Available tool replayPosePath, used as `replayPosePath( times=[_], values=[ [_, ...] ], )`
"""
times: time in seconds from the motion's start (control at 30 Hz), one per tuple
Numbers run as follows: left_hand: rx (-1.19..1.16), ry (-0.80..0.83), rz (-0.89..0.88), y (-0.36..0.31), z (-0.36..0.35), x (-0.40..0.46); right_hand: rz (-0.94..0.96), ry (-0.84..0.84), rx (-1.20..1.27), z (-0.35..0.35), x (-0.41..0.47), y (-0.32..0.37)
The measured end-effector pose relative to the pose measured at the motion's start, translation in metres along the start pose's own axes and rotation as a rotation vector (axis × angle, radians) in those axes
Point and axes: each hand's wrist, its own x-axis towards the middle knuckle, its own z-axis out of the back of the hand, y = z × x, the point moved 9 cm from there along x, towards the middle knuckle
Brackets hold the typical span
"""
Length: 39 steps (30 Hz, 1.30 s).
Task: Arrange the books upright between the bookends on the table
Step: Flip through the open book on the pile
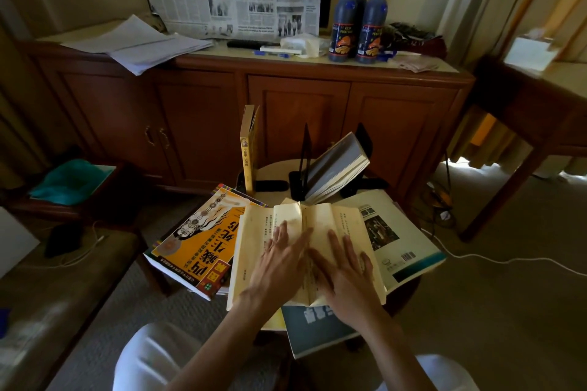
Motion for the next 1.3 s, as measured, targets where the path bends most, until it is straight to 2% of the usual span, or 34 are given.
replayPosePath(
  times=[0.13, 0.3, 0.37, 0.47, 0.6, 0.73, 0.83, 1.07, 1.3],
  values=[
    [-0.060, -0.069, -0.039, 0.014, 0.019, 0.002, 0.006, 0.010, 0.031, 0.000, -0.001, -0.001],
    [0.295, -0.045, 0.119, 0.068, 0.028, -0.014, -0.008, -0.007, 0.025, -0.002, -0.001, -0.005],
    [0.352, -0.014, 0.070, 0.063, 0.024, -0.022, -0.007, -0.015, 0.031, -0.001, 0.000, -0.004],
    [0.145, 0.063, 0.025, 0.050, 0.005, -0.029, -0.003, -0.037, 0.055, 0.001, 0.001, -0.004],
    [-0.030, -0.048, 0.148, 0.046, 0.004, -0.019, -0.007, -0.030, 0.059, 0.000, 0.002, -0.003],
    [0.054, 0.040, 0.215, 0.036, -0.019, -0.007, -0.011, -0.025, 0.048, 0.001, 0.001, -0.003],
    [0.072, 0.076, 0.202, 0.033, -0.026, 0.007, -0.013, -0.030, 0.026, 0.002, 0.001, -0.003],
    [-0.087, 0.064, 0.139, 0.039, -0.018, 0.053, -0.028, -0.039, 0.006, 0.004, 0.002, -0.005],
    [-0.040, -0.014, 0.008, 0.033, -0.026, -0.005, -0.027, -0.067, 0.086, -0.002, 0.003, -0.006]
  ],
)
